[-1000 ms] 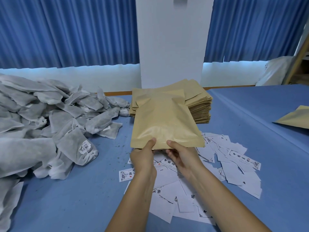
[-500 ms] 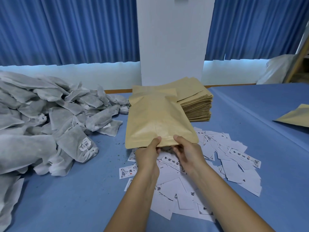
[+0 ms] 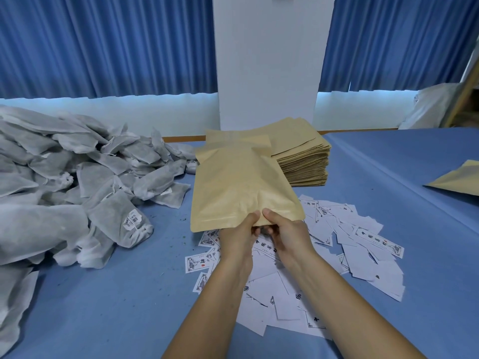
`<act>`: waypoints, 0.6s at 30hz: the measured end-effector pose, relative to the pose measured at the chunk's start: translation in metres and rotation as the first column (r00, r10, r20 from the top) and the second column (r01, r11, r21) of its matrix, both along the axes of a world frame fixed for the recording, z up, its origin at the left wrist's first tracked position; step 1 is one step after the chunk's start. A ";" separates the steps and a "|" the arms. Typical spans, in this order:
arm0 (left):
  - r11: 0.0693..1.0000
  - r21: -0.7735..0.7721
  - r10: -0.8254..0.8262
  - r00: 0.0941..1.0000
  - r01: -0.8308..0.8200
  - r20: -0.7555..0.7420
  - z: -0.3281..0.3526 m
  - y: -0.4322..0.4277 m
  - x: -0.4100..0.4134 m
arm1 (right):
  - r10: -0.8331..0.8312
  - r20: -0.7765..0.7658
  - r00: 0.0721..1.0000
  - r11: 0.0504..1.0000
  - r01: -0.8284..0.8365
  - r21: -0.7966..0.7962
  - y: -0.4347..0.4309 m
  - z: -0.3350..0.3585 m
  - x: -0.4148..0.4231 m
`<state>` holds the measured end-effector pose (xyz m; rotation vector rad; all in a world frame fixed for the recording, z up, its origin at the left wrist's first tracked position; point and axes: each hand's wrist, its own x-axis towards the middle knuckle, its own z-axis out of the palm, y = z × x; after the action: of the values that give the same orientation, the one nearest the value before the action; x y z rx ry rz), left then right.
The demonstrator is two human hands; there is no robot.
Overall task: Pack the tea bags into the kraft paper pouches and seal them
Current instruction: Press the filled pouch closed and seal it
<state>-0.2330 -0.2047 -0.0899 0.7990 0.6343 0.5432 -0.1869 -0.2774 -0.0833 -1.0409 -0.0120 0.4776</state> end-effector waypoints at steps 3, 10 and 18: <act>0.998 -0.036 0.058 0.998 -0.057 0.025 0.000 0.001 0.001 | 0.026 -0.015 1.000 1.000 -0.026 0.007 -0.001 0.002 0.000; 0.994 -0.101 0.048 0.998 -0.045 0.031 0.003 0.011 -0.002 | -0.071 -0.019 0.997 0.996 0.070 -0.057 -0.011 0.003 0.011; 0.980 -0.083 0.184 0.982 -0.179 0.049 0.005 0.008 -0.003 | -0.121 -0.108 0.987 0.986 0.132 0.098 -0.006 0.001 0.005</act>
<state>-0.2359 -0.1971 -0.0846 0.6535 0.6765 0.7007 -0.1818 -0.2834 -0.0826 -0.9073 0.1181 0.4093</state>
